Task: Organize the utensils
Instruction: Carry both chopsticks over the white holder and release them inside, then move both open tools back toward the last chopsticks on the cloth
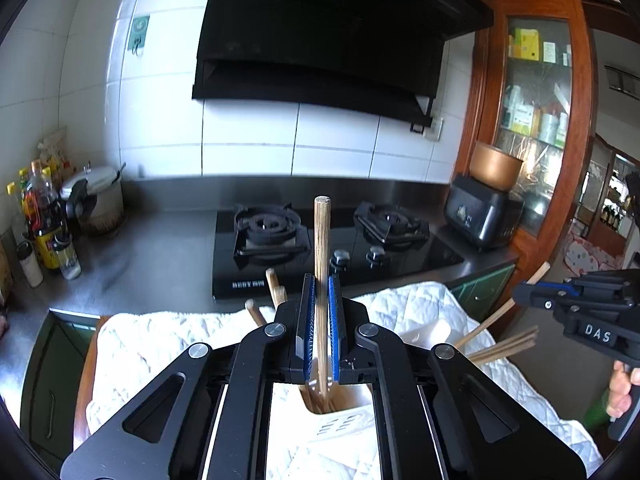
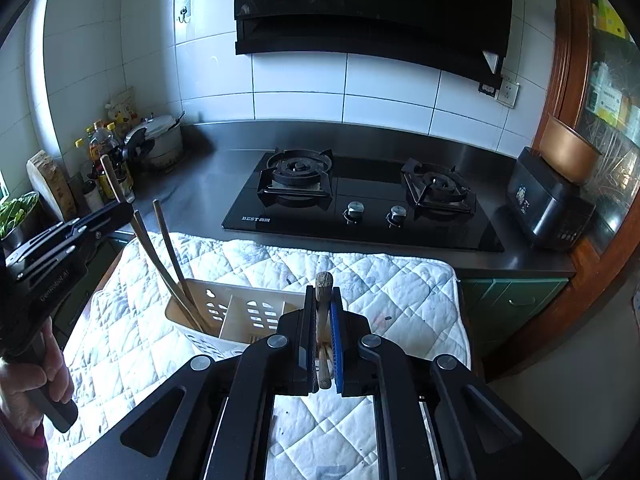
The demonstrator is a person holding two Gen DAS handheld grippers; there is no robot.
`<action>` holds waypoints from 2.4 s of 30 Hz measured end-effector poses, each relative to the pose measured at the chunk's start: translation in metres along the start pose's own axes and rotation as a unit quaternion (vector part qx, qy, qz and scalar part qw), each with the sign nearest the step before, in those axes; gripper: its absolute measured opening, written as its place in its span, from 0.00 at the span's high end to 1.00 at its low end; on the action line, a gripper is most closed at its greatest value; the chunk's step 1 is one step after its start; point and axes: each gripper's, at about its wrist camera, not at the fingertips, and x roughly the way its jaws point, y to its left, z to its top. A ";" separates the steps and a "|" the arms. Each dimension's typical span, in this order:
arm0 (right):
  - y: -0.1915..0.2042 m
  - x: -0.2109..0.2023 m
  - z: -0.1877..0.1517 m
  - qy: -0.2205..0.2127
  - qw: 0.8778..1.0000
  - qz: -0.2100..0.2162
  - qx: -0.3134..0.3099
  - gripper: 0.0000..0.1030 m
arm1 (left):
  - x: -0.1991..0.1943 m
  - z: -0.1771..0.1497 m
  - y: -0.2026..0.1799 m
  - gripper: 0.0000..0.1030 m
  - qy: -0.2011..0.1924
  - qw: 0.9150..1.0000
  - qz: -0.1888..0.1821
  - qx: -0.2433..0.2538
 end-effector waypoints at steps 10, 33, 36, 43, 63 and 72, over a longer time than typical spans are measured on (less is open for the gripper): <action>0.002 0.000 -0.001 -0.004 1.000 0.003 0.005 0.93 | 0.009 -0.013 0.002 0.92 0.016 1.000 -0.001 0.003; 0.038 -0.100 -0.149 -0.035 0.999 0.015 0.000 0.70 | -0.151 -0.051 0.016 0.75 -0.038 0.999 -0.030 -0.018; 0.048 -0.089 -0.191 -0.012 1.000 0.024 0.006 0.70 | -0.171 -0.073 0.024 0.73 -0.038 0.998 -0.029 -0.030; 0.077 -0.063 -0.276 0.038 0.996 0.071 0.049 0.76 | -0.203 -0.127 0.039 0.67 -0.024 0.998 -0.018 -0.059; 0.094 -0.013 -0.299 0.074 0.988 0.073 0.116 0.91 | -0.217 -0.227 0.081 0.62 0.032 0.992 0.025 -0.123; 0.098 -0.002 -0.303 0.085 0.990 0.047 0.104 0.91 | -0.218 -0.235 0.085 0.62 0.034 0.990 0.032 -0.130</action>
